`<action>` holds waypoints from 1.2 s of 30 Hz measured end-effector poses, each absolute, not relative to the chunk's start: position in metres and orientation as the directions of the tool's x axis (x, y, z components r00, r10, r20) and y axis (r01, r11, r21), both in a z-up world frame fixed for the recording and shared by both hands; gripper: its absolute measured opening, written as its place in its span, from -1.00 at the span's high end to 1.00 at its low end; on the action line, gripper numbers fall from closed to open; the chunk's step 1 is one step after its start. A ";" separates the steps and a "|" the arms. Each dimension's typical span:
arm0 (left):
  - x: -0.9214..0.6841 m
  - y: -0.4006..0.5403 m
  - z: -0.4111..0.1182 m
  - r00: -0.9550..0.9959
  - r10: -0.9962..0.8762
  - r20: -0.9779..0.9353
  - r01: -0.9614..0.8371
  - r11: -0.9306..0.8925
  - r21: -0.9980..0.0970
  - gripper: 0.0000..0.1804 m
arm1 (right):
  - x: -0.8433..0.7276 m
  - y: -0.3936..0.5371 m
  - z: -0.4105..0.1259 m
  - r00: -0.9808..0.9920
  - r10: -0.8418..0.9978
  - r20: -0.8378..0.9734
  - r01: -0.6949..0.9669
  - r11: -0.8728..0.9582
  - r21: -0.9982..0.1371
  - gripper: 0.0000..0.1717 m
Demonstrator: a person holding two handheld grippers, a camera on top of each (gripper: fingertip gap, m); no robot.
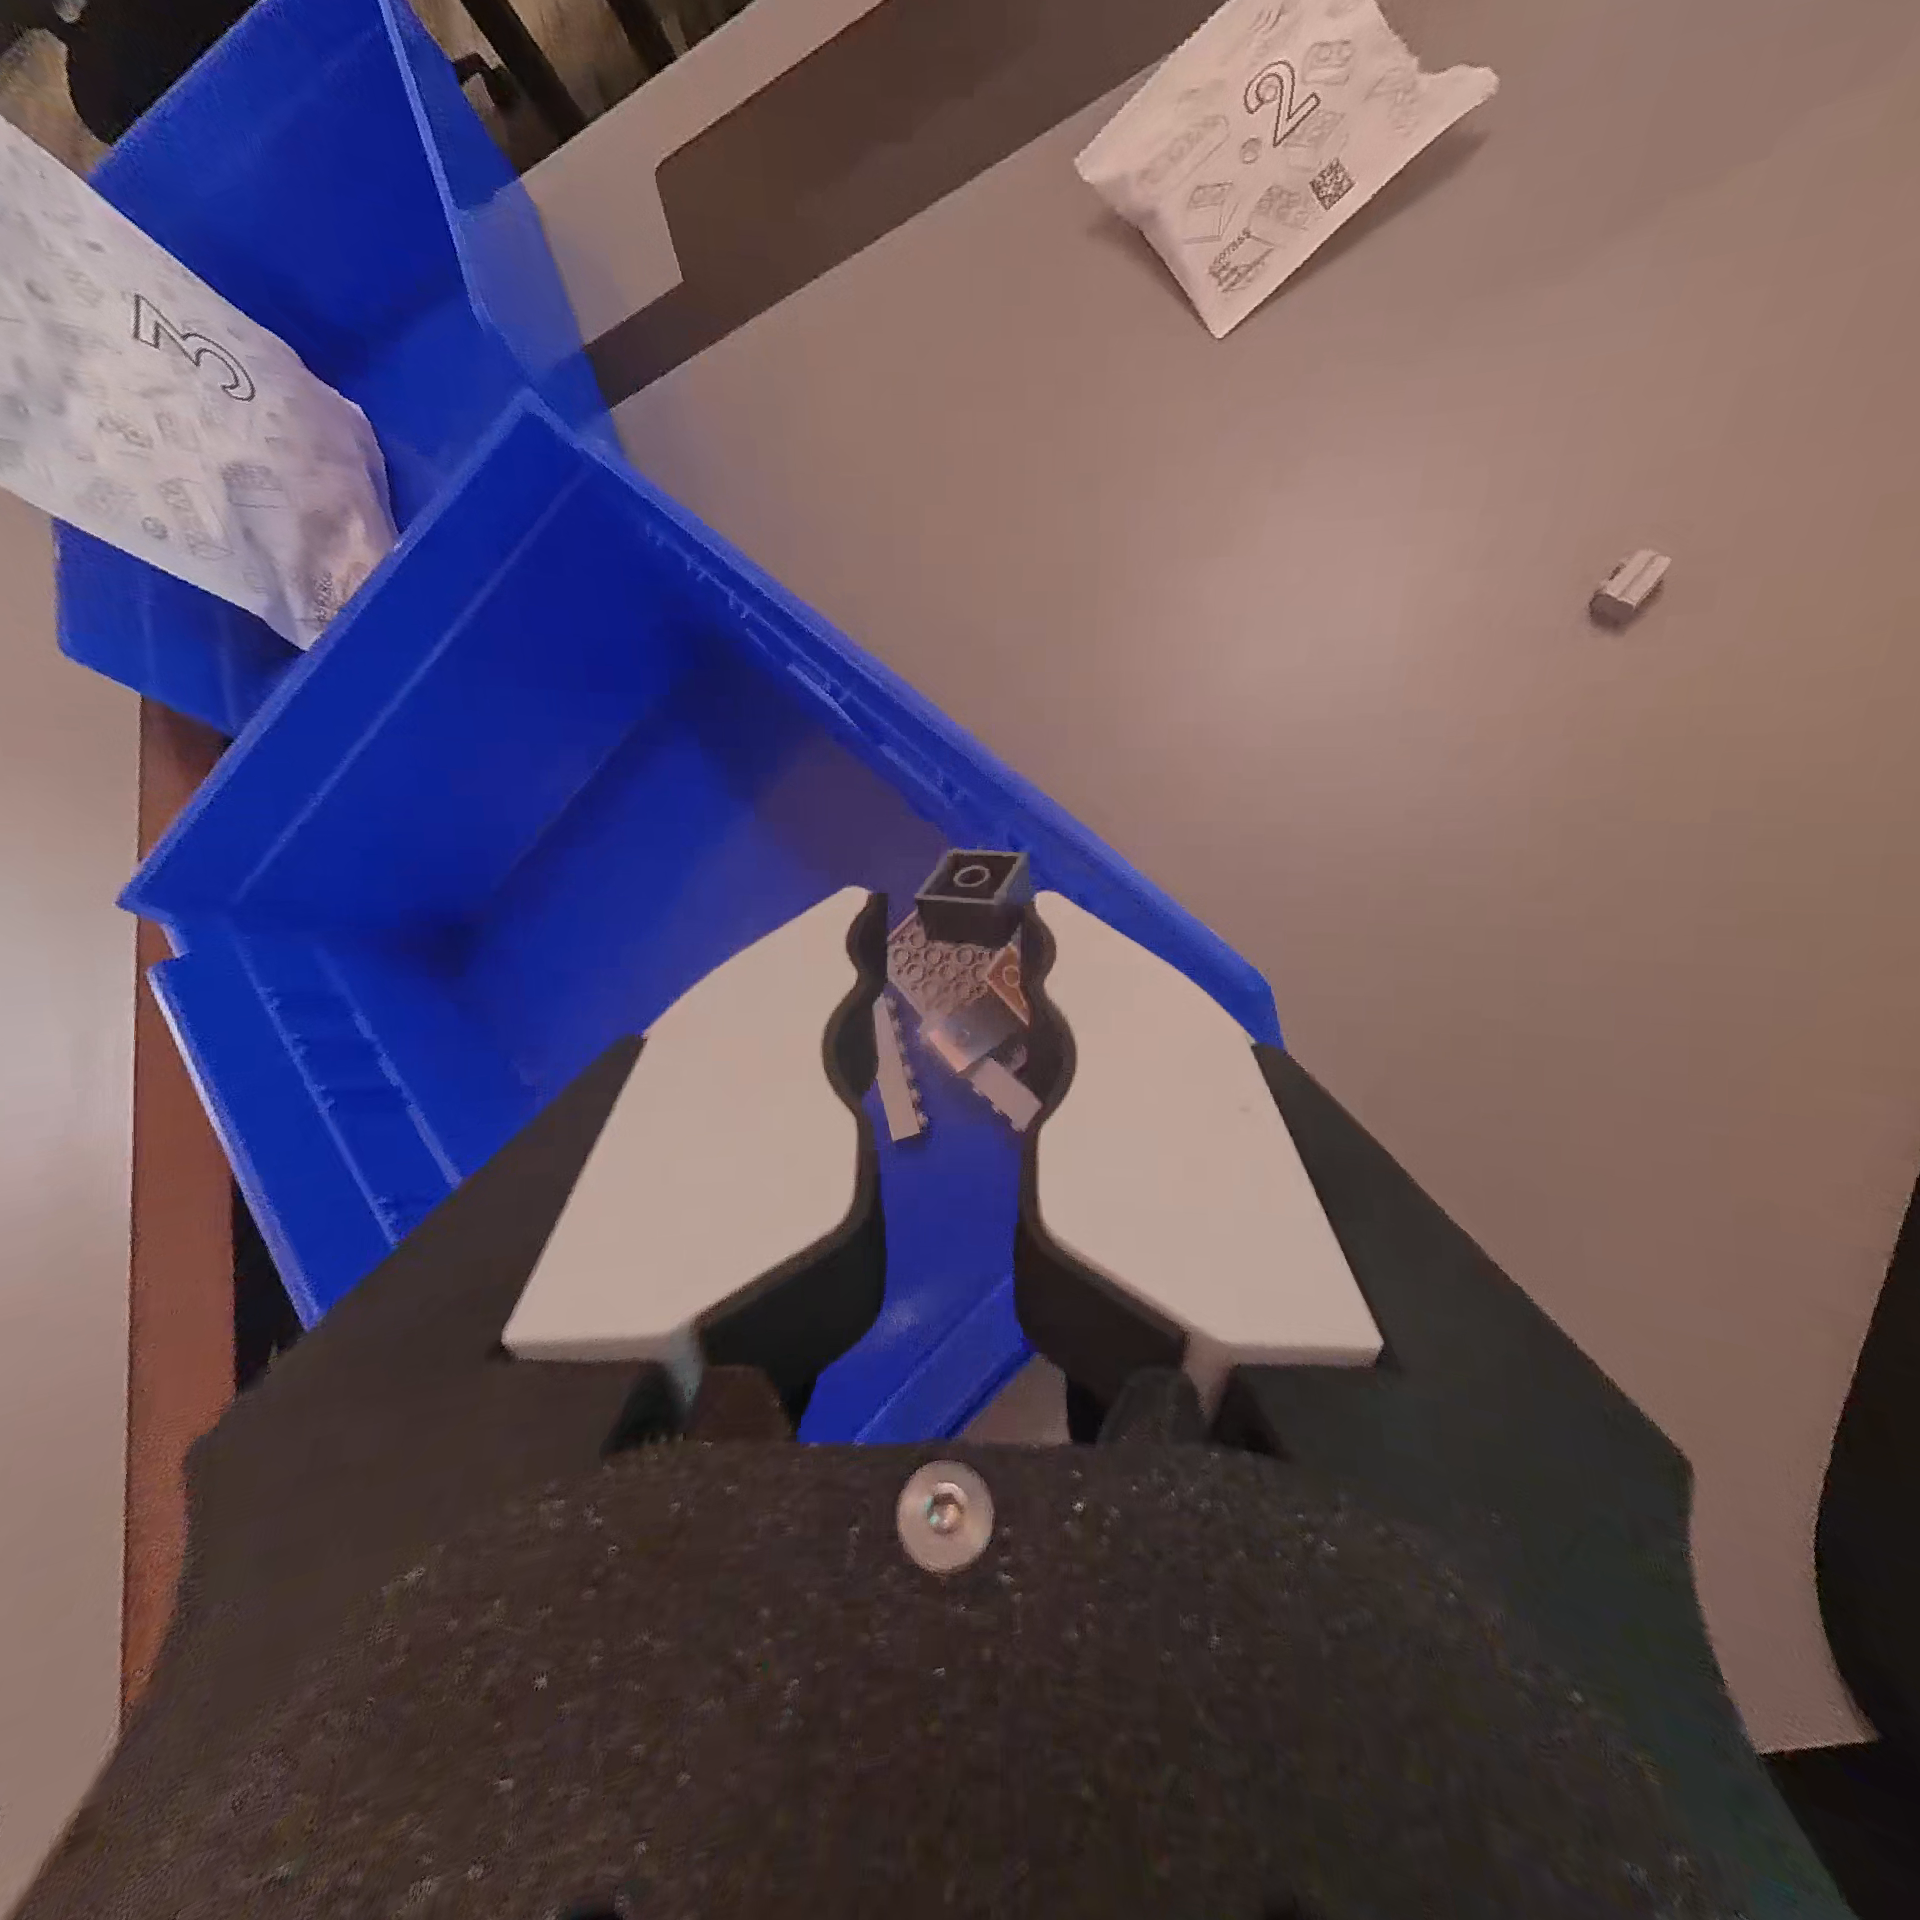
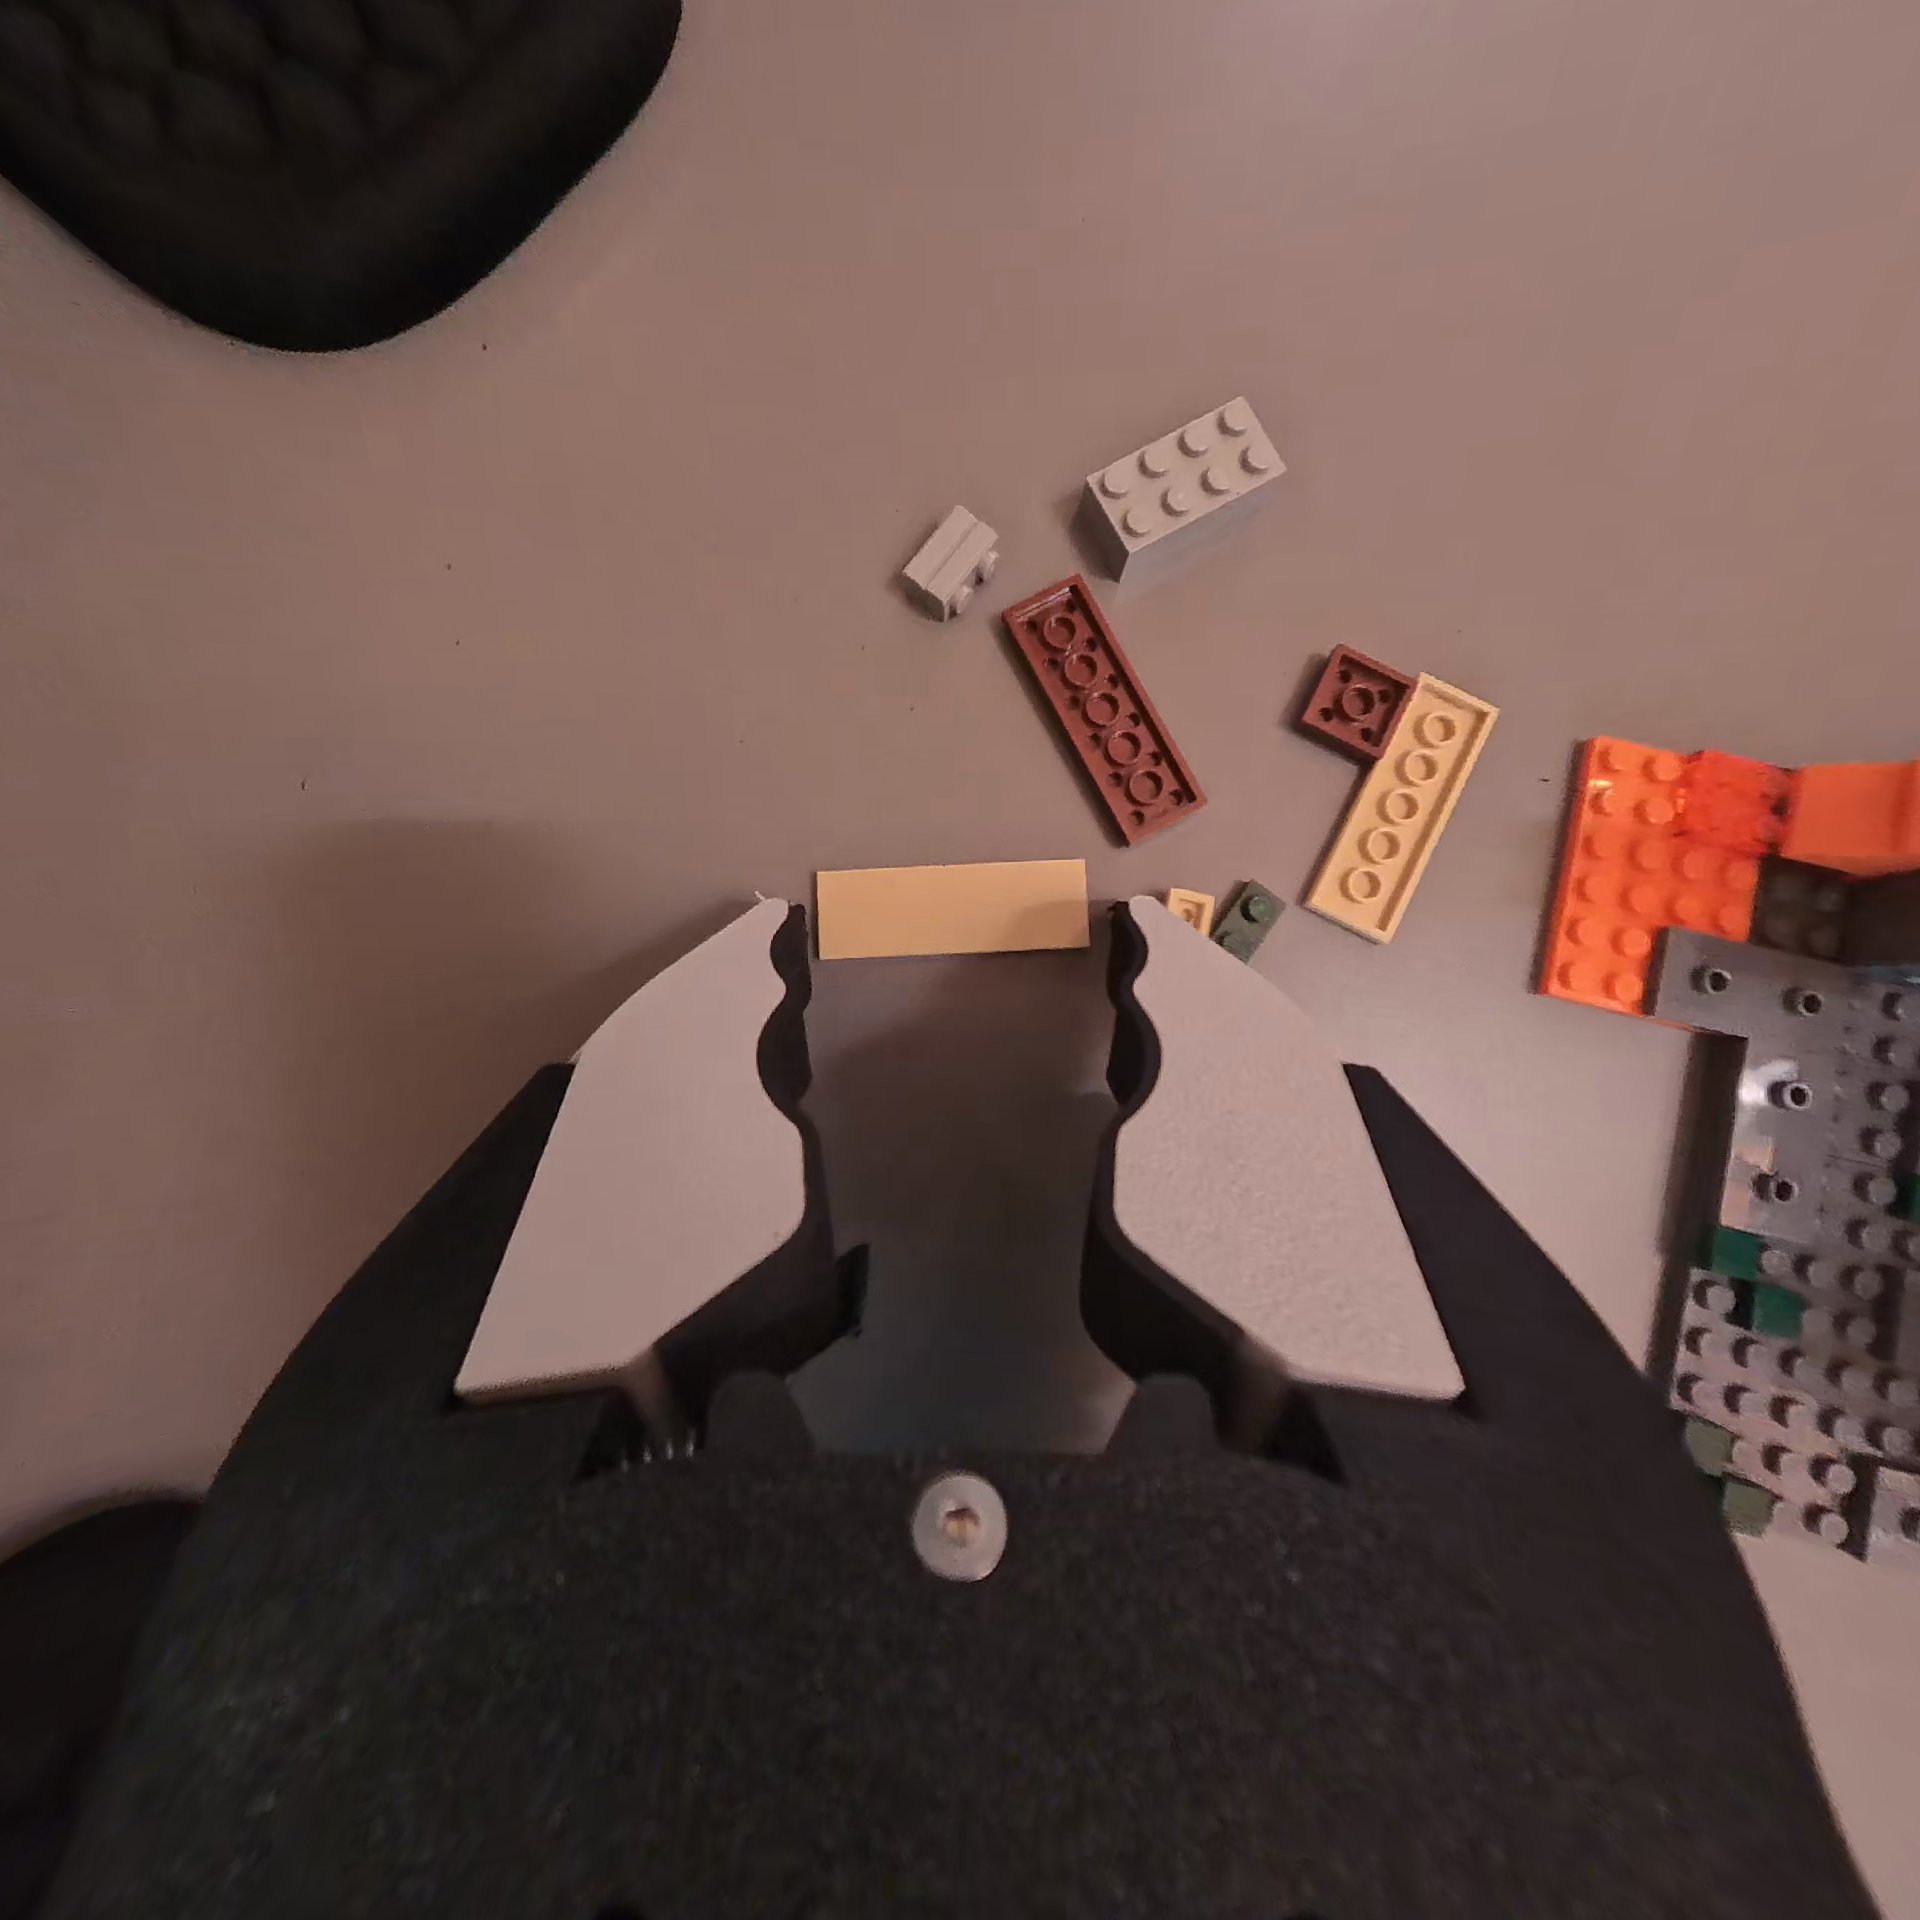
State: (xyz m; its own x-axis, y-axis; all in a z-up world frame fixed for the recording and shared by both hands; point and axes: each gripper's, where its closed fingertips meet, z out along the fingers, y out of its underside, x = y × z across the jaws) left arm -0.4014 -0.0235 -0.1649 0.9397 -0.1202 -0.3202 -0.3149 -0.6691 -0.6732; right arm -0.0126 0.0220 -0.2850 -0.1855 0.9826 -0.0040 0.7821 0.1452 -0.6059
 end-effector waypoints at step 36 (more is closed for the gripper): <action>-0.063 -0.013 -0.204 0.537 -0.601 0.592 0.060 -0.673 -0.737 0.70 | -0.081 -0.012 -0.205 -0.114 0.837 0.535 0.369 0.535 -0.760 0.45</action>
State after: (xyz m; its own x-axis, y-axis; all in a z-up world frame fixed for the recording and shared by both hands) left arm -0.0628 -0.0133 -0.2039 0.5366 -0.6012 0.5921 0.0598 -0.6728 -0.7374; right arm -0.0810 -0.0116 -0.2047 -0.1135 0.8373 0.5348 0.3686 0.5354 -0.7599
